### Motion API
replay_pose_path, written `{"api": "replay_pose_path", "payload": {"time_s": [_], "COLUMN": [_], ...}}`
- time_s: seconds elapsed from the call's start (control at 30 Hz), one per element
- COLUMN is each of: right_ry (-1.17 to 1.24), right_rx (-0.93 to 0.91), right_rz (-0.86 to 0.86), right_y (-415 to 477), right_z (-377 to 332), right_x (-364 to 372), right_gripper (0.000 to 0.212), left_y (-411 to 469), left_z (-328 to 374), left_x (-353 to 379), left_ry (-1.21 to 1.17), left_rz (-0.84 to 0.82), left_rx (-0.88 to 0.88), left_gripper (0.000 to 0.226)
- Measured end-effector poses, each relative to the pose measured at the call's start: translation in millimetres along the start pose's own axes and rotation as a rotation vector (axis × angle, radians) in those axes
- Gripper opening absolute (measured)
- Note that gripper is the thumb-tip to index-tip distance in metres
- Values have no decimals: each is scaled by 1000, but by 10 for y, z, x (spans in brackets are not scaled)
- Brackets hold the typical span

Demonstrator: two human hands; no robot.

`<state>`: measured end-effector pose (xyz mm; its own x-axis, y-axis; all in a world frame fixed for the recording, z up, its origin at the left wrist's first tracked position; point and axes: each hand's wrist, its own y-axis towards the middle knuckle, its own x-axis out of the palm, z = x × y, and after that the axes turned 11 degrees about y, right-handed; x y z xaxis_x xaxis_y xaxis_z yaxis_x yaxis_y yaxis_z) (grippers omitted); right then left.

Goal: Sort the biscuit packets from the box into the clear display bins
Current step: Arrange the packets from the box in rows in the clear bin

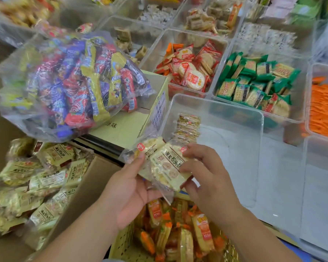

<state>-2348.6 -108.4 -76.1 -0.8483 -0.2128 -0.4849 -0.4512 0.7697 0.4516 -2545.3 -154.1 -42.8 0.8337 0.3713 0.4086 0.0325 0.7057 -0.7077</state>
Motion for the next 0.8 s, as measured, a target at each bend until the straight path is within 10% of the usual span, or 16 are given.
{"api": "replay_pose_path", "payload": {"time_s": [0.47, 0.8], "right_ry": [298, -30], "right_rx": [30, 424], "right_rz": [-17, 164], "right_y": [49, 858], "right_z": [-68, 1064], "right_x": [-108, -281], "right_gripper": [28, 24], "left_y": [40, 487], "left_z": [68, 48], "left_x": [24, -32], "left_ry": [-38, 711], "left_rz": [111, 370], "left_rx": [-48, 321], "left_gripper": [51, 21]}}
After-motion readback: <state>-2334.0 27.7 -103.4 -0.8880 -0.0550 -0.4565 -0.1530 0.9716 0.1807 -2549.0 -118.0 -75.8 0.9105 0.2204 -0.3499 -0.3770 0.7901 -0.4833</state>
